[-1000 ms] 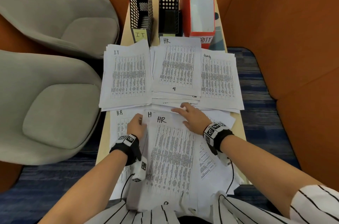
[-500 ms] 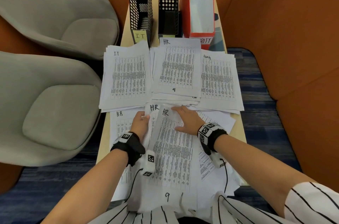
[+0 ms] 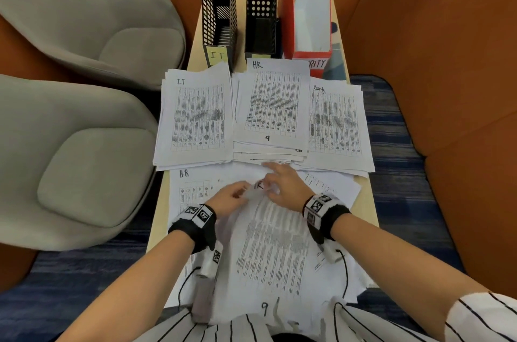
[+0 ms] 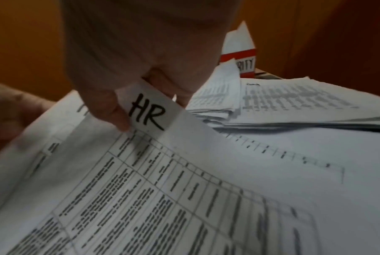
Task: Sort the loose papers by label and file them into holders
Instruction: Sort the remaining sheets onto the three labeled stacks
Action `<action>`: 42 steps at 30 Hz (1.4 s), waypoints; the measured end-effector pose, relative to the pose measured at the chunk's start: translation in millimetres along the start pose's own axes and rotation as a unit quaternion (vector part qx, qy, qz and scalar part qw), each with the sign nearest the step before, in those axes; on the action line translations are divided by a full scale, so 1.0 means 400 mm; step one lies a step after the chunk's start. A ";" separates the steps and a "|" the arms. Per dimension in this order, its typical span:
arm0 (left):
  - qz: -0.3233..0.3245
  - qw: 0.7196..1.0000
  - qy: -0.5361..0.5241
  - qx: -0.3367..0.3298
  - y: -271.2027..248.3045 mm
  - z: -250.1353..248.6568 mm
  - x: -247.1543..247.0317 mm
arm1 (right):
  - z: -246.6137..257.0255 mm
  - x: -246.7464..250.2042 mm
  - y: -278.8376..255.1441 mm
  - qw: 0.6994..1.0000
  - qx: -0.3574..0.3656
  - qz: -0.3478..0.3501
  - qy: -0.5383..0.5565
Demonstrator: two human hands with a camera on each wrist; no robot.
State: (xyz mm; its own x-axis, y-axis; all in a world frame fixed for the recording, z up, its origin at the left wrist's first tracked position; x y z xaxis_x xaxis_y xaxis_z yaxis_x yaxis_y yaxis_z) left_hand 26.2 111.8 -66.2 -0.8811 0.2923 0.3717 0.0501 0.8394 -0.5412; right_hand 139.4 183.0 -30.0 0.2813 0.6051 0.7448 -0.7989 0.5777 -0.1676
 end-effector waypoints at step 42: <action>-0.306 0.927 0.000 0.218 -0.045 0.175 0.116 | 0.076 -0.093 -0.069 0.966 0.007 0.237 -0.102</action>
State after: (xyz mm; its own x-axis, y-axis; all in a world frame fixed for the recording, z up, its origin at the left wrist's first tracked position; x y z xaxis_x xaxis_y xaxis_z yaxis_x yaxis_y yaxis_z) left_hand -48.5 78.2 -92.0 -0.6819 -0.1769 0.7098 -0.6538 0.5825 -0.4829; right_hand 134.9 127.8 -33.6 -0.2283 0.6783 0.6984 -0.8194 0.2536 -0.5141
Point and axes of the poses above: each hand's wrist, its own y-axis towards the middle knuckle, its own x-axis out of the back of the hand, z = x × y, the point moved 9 cm from there along y, towards the middle knuckle, and after that the axes turned 6 degrees about y, right-handed, at the moved point
